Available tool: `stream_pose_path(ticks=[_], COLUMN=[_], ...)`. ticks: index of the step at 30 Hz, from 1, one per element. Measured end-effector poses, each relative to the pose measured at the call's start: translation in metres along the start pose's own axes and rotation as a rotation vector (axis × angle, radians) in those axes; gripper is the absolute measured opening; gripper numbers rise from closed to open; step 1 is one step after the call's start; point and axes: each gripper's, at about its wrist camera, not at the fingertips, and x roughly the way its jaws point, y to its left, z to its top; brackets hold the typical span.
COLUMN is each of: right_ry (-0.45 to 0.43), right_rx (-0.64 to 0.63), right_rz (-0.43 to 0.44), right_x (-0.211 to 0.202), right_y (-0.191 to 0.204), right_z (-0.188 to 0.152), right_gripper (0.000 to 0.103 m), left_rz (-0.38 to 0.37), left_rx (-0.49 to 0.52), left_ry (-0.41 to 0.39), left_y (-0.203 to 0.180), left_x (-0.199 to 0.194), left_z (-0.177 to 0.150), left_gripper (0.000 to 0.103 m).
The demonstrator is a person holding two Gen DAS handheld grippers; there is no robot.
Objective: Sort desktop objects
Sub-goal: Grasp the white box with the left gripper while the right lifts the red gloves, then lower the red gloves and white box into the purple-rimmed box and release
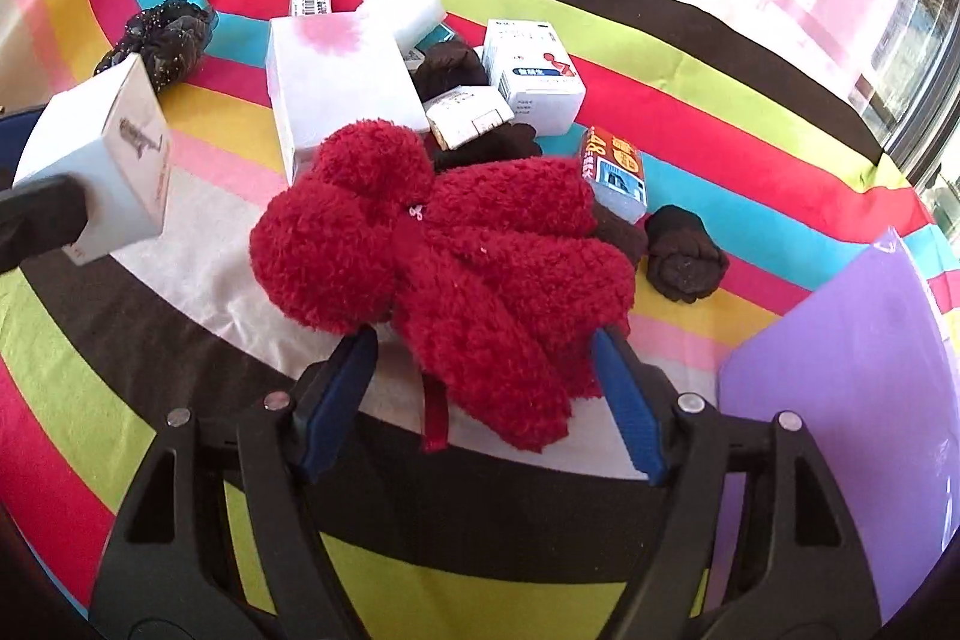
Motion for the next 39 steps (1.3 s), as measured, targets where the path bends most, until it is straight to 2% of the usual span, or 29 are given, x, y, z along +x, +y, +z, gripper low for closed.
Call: stream_pose_path(ticks=[3,5,7,9,10,22,32,39], right_ry=[0.009,0.007,-0.003,-0.012,-0.019,-0.119,-0.201,-0.23], right_rx=[0.042,0.067,0.108,0.171,0.199,0.334,0.389,0.467], right_rz=[0.038,0.049,0.084,0.127,0.145,0.282,0.23,0.178], right_x=[0.006,0.007,0.005,-0.001,-0.006,-0.068,-0.143,-0.174], right_y=[-0.003,-0.006,-0.013,-0.023,-0.024,-0.042,-0.073,-0.114], right_z=[0.004,0.003,0.001,-0.004,-0.006,-0.017,-0.036,-0.057], right_gripper=[0.042,0.036,0.03,0.019,0.017,0.015,0.015,0.015], left_rz=[-0.001,-0.004,0.002,0.006,0.004,-0.023,-0.063,-0.086], left_rx=[-0.01,-0.021,-0.035,-0.053,-0.062,-0.082,-0.016,0.088], left_ry=[-0.009,-0.01,-0.008,-0.013,-0.017,-0.05,-0.149,-0.195], left_y=[-0.002,-0.001,0.0,0.001,0.001,-0.019,-0.062,-0.108], left_x=[-0.005,-0.006,-0.007,-0.01,-0.012,-0.027,-0.064,-0.084], left_z=[-0.003,-0.004,-0.006,-0.008,-0.009,-0.01,0.018,0.044], left_gripper=[0.046,0.046,0.046,0.046,0.046,0.046,0.046,0.046])
